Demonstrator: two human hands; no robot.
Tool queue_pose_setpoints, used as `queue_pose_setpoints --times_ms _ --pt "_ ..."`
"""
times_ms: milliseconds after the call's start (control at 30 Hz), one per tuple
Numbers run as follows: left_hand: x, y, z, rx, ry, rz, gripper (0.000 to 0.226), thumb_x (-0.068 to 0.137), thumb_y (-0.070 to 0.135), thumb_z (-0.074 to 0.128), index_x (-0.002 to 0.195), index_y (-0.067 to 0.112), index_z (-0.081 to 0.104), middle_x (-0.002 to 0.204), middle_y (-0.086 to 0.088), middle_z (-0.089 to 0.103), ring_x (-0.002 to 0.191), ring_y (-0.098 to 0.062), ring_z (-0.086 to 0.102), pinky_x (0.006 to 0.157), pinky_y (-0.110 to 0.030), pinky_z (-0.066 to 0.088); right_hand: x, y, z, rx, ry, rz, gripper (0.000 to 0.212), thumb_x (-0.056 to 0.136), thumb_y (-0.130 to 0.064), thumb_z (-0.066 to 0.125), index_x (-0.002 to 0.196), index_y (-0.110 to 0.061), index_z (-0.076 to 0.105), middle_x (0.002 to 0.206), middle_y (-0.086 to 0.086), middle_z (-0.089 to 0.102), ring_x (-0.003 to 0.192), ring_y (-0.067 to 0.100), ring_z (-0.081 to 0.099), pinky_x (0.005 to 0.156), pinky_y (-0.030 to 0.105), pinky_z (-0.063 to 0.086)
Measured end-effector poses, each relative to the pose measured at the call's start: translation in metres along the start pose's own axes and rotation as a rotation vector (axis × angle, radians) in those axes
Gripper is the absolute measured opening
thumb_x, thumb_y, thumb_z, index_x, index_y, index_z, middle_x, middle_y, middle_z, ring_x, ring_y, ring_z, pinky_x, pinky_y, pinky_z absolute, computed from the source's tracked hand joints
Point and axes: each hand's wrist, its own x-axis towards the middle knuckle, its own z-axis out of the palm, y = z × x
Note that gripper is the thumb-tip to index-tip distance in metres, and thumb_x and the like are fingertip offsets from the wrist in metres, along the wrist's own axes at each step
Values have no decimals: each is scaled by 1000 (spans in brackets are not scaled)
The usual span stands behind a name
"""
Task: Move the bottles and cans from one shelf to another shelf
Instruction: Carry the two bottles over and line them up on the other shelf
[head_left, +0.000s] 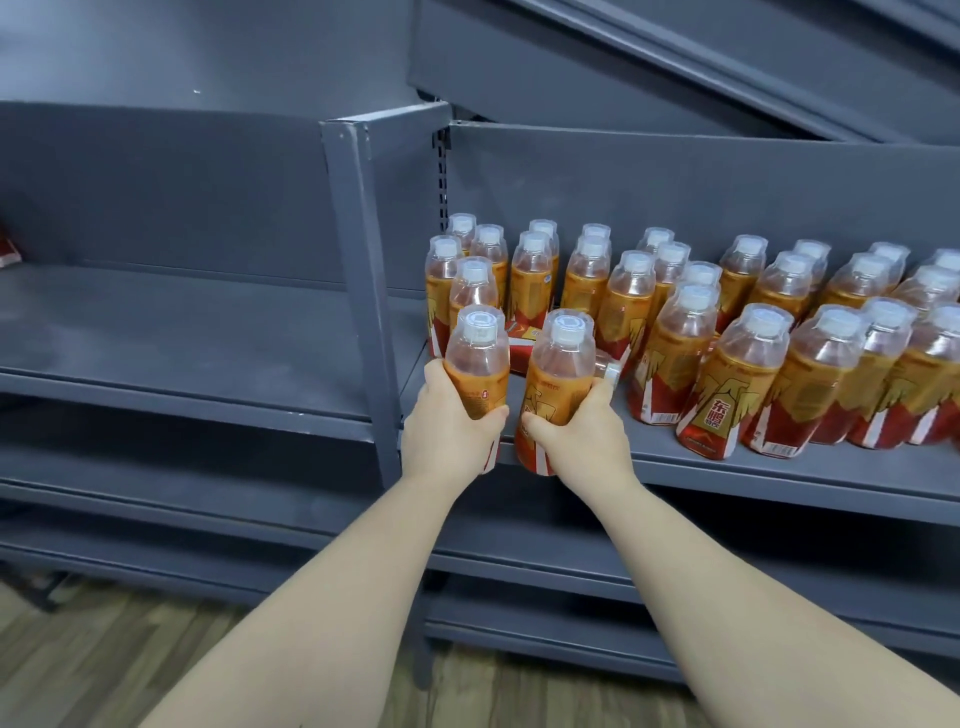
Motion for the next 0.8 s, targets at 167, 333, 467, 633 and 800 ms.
queue_pose_setpoints --times_ms 167,333,467,633,800 --pt "-10 -22 -26 -28 -10 6 67 84 45 76 131 27 32 126 2 57 111 -21 62 91 -42 56 -25 -14 15 11 -11 2 59 84 -41 76 119 -24 32 112 -1 55 102 23 58 80 36 51" --pt "-24 -52 -62 -55 -5 -21 61 83 44 77 122 29 32 120 3 57 106 -22 62 89 -44 57 -59 -38 39 13 -34 3 61 85 -40 75 124 -20 33 112 0 55 96 21 57 75 33 48" --pt "-35 -80 -94 -48 32 -44 59 82 46 77 111 34 26 113 7 54 104 -22 62 88 -43 57 -88 -59 66 -4 -79 -20 56 86 -40 74 116 -25 29 109 -1 56 93 20 57 72 30 46" --pt "-45 -116 -140 -20 86 -84 59 83 46 76 117 30 30 118 5 57 105 -20 63 87 -40 56 -118 -92 102 -6 -136 -84 56 86 -41 74 116 -25 30 111 -2 57 93 18 58 72 28 48" --pt "-50 -152 -192 -27 159 -136 63 83 46 76 126 28 32 118 6 56 106 -19 62 86 -39 54 -140 -132 138 11 -200 -134 60 86 -41 74 125 -22 32 114 -2 56 96 18 59 76 30 51"
